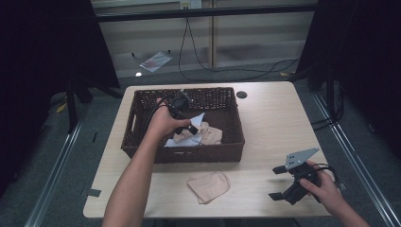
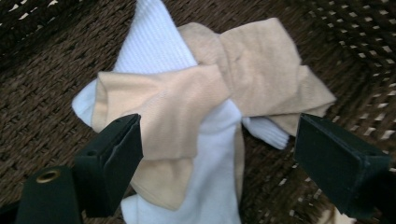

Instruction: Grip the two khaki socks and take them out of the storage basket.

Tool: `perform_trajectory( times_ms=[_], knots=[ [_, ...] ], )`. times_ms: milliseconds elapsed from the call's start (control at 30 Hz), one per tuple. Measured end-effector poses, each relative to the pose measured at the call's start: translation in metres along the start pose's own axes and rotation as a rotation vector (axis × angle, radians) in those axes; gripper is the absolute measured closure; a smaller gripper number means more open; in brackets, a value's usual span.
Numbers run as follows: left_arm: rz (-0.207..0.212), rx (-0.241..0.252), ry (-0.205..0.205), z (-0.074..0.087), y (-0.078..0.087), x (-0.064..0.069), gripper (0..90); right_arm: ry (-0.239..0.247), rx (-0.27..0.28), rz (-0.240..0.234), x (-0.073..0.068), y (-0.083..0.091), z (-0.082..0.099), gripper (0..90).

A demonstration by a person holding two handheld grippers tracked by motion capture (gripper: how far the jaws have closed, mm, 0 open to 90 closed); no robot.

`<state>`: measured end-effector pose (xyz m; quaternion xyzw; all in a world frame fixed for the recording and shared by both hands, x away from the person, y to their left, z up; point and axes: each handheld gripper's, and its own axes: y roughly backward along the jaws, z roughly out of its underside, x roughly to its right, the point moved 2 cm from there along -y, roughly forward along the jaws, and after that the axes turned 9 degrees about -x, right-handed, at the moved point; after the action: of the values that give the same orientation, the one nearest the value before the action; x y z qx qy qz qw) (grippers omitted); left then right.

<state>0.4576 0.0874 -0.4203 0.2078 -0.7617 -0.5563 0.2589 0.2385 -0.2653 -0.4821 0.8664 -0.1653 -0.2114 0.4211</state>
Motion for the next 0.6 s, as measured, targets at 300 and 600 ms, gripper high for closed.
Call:
perform_trajectory(
  times_ms=[300, 600],
  knots=[
    [-0.024, -0.018, 0.031, -0.003, -0.016, -0.009, 16.6, -0.003, 0.003, -0.001, 0.0, 0.0, 0.0, 2.4],
    [-0.045, 0.0, 0.071, 0.001, -0.029, -0.021, 13.2, 0.004, 0.003, -0.003, -0.001, 0.001, -0.001, 2.4]
  ],
)
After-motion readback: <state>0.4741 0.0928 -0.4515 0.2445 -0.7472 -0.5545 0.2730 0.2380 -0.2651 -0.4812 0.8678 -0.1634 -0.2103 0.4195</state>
